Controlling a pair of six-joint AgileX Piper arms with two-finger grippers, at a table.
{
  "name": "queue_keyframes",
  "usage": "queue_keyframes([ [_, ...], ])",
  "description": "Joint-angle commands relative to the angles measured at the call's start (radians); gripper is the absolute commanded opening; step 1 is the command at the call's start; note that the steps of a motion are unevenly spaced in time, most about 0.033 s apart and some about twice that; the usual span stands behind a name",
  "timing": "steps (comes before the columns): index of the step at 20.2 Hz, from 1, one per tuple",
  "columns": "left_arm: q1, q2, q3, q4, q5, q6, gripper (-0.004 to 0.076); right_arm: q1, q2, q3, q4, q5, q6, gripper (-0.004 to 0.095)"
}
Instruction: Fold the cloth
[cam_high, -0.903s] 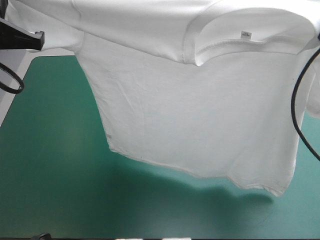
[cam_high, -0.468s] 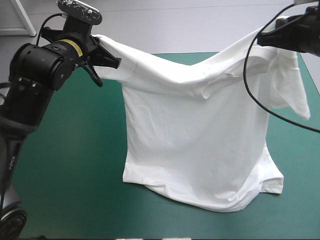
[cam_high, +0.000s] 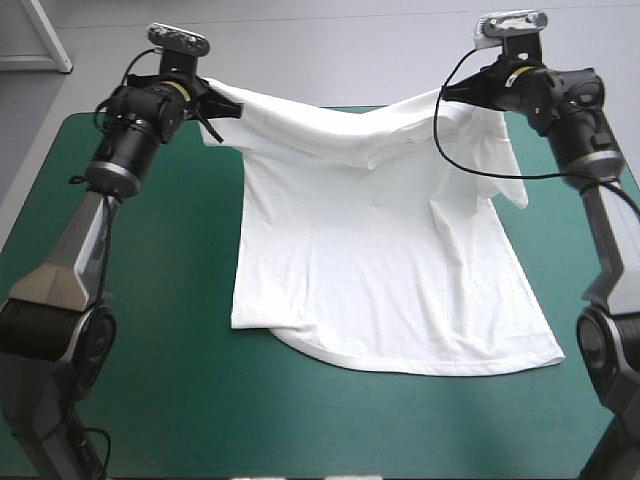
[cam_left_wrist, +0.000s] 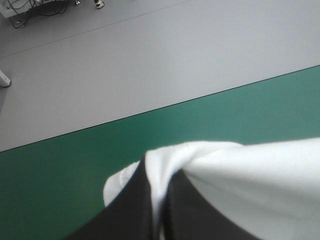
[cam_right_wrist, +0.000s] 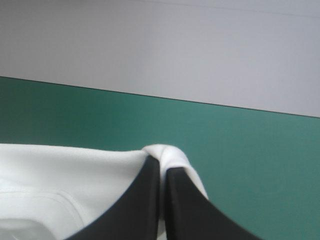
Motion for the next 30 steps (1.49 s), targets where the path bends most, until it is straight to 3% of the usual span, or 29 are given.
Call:
queue_keyframes([
  [1, 0.000, 0.036, -0.026, -0.001, -0.210, -0.008, -0.0009, -0.002, 0.060, -0.023, 0.007, -0.177, -0.001, -0.0019],
  [6, 0.000, 0.196, -0.026, -0.003, -0.414, -0.008, -0.0006, -0.002, 0.191, -0.023, 0.090, -0.254, -0.011, -0.0015],
  [8, 0.000, 0.238, -0.026, -0.003, -0.473, -0.008, 0.0088, -0.002, 0.201, -0.023, 0.123, -0.271, -0.010, 0.0119],
  [10, 0.000, 0.258, -0.026, -0.003, -0.495, -0.015, 0.0293, -0.012, 0.201, -0.023, 0.122, -0.270, -0.009, 0.0520],
  [11, 0.000, 0.258, -0.028, -0.003, -0.497, -0.015, 0.0441, -0.018, 0.195, -0.023, 0.125, -0.264, -0.001, 0.0865],
  [12, 0.000, 0.247, -0.034, -0.003, -0.472, -0.008, 0.0531, -0.023, 0.180, -0.023, 0.122, -0.248, 0.010, 0.0940],
  [14, 0.000, 0.197, -0.066, -0.003, -0.345, -0.008, 0.0561, -0.036, 0.124, -0.023, 0.121, -0.200, 0.031, 0.0903],
  [16, 0.000, 0.120, -0.116, -0.004, -0.131, -0.015, 0.0560, -0.055, 0.038, -0.023, 0.120, -0.075, 0.031, 0.0868],
  [17, 0.000, 0.060, -0.149, -0.021, 0.054, -0.015, 0.0557, -0.064, -0.021, -0.023, 0.120, 0.038, 0.031, 0.0847],
  [18, 0.000, 0.030, -0.161, -0.034, 0.155, -0.008, 0.0551, -0.066, -0.051, -0.023, 0.113, 0.101, 0.031, 0.0844],
  [19, 0.000, -0.019, -0.165, -0.046, 0.323, -0.002, 0.0537, -0.066, -0.106, -0.023, 0.093, 0.217, 0.031, 0.0837],
  [22, 0.000, -0.083, -0.165, -0.099, 0.612, 0.005, 0.0507, -0.063, -0.171, -0.023, 0.079, 0.435, 0.031, 0.0802],
  [23, 0.000, -0.114, -0.133, -0.135, 0.640, 0.009, 0.0507, -0.063, -0.186, -0.019, 0.069, 0.519, 0.029, 0.0782],
  [24, 0.000, -0.153, -0.078, -0.198, 0.640, 0.040, 0.0507, -0.063, -0.227, 0.035, 0.072, 0.528, 0.029, 0.0763],
  [28, 0.000, -0.312, 0.239, -0.274, 0.640, 0.077, 0.0508, -0.063, -0.407, 0.399, 0.007, 0.517, 0.037, 0.0706],
  [30, 0.000, -0.407, 0.431, -0.274, 0.637, 0.077, 0.0516, -0.063, -0.520, 0.584, 0.017, 0.446, 0.053, 0.0696],
])
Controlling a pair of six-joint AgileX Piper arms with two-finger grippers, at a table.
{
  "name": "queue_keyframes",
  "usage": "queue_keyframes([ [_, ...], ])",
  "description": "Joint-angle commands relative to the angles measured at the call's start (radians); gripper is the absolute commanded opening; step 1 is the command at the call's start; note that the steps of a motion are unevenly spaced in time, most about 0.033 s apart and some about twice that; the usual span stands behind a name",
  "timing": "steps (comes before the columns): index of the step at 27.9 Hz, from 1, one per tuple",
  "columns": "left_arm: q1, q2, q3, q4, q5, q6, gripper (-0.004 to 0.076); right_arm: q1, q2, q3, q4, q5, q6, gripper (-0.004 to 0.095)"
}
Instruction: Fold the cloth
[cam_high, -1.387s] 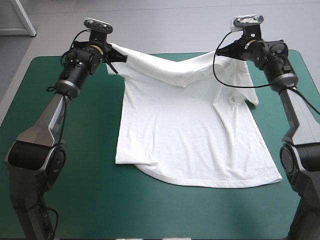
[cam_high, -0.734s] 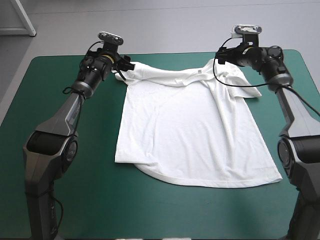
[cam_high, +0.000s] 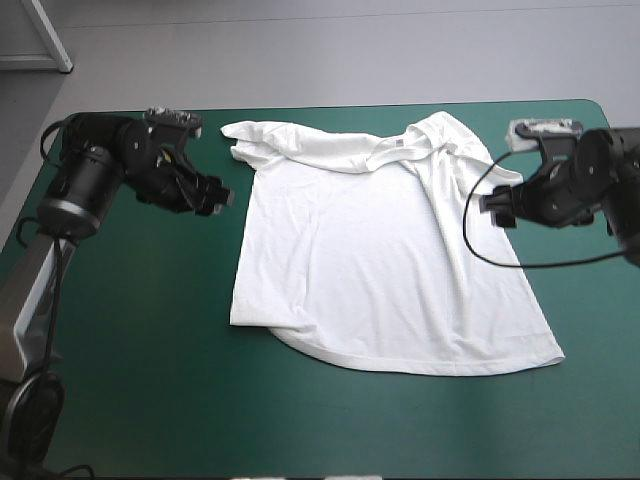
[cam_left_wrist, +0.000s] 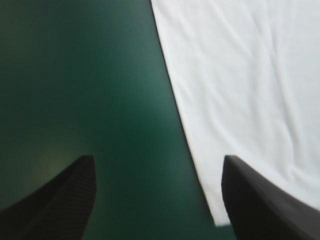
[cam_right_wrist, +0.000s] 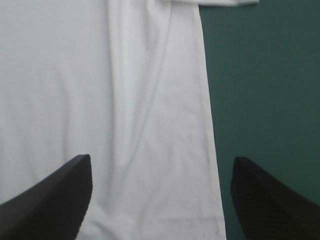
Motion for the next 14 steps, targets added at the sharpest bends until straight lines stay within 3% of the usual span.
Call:
queue_keyframes([
  [1, -0.002, -0.136, 0.168, -0.025, 0.032, -0.001, 0.0522, -0.005, -0.161, 0.159, 0.006, -0.093, 0.008, 0.0696],
  [5, -0.002, -0.193, 0.400, -0.119, -0.062, 0.012, 0.0559, -0.005, -0.288, 0.316, 0.035, -0.116, 0.038, 0.0696],
  [14, -0.140, -0.090, 0.540, -0.185, -0.282, 0.028, 0.0559, -0.005, -0.335, 0.347, 0.062, -0.067, 0.041, 0.0696],
])
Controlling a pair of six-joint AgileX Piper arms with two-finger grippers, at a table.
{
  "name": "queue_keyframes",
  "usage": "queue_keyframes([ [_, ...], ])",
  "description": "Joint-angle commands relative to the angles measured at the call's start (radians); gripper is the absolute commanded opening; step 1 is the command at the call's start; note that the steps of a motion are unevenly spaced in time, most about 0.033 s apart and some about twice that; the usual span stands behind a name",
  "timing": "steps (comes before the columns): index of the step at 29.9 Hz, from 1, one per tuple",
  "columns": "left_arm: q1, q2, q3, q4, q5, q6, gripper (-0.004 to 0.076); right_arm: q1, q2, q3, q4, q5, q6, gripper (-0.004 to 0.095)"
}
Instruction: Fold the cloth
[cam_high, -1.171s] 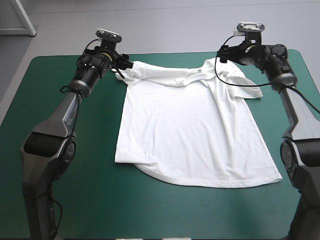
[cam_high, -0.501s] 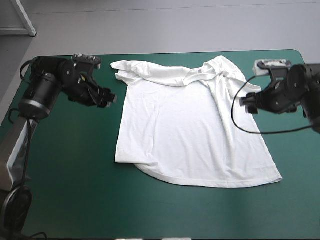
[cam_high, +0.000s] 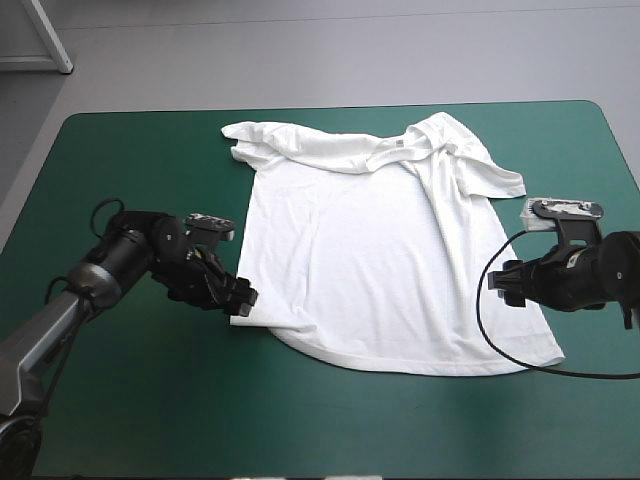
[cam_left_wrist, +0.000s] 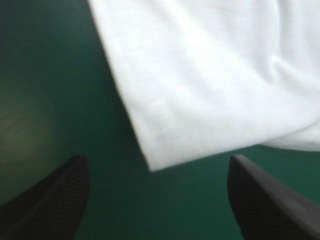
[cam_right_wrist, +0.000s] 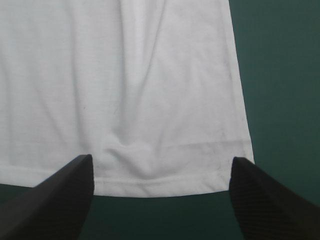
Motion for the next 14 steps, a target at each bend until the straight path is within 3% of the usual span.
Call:
queue_keyframes([
  [1, -0.053, 0.020, -0.007, -0.028, -0.089, -0.019, 0.0559, -0.005, -0.021, -0.023, 0.010, -0.004, 0.006, 0.0696],
  [9, -0.073, 0.069, 0.066, -0.045, -0.212, -0.077, 0.0559, -0.005, -0.021, -0.023, -0.028, 0.047, 0.032, 0.0696],
  [14, -0.106, 0.074, 0.128, -0.124, -0.278, -0.081, 0.0513, -0.005, -0.021, 0.026, -0.104, -0.023, 0.045, 0.0696],
])
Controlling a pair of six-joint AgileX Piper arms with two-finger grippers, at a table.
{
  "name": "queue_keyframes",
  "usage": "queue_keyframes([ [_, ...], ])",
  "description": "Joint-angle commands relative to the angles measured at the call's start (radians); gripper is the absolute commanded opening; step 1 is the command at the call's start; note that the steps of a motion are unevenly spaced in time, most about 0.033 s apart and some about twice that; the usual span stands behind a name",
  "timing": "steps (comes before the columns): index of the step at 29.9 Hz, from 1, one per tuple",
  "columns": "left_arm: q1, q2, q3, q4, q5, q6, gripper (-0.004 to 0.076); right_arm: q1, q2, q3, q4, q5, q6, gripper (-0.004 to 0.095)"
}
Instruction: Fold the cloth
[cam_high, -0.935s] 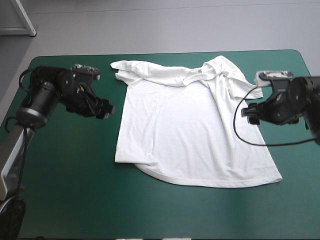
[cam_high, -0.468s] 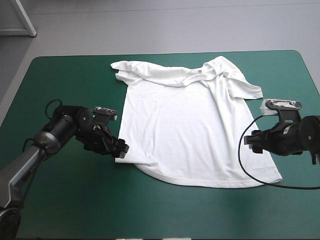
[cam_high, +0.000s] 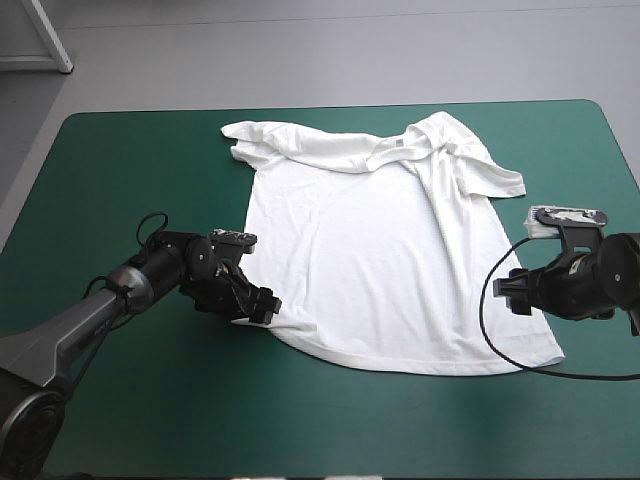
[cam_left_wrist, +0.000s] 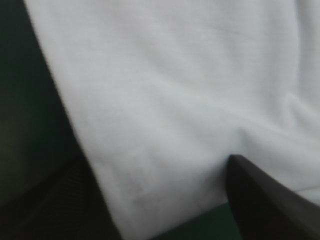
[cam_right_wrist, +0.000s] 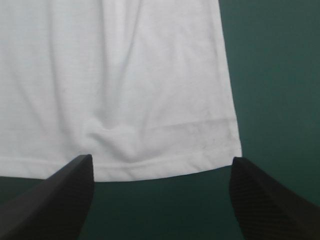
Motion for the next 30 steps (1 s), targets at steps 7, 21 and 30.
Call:
queue_keyframes([
  [7, -0.143, 0.017, 0.079, -0.082, -0.113, -0.017, 0.0169, -0.005, 0.023, 0.202, -0.086, -0.220, 0.034, 0.0696],
  [21, -0.154, 0.018, 0.079, -0.072, -0.105, -0.008, -0.0009, -0.005, 0.187, 0.348, -0.281, -0.420, 0.212, 0.0682],
  [30, -0.154, 0.018, 0.079, -0.076, -0.094, 0.003, -0.0009, -0.005, 0.366, 0.391, -0.211, -0.469, 0.186, 0.0520],
])
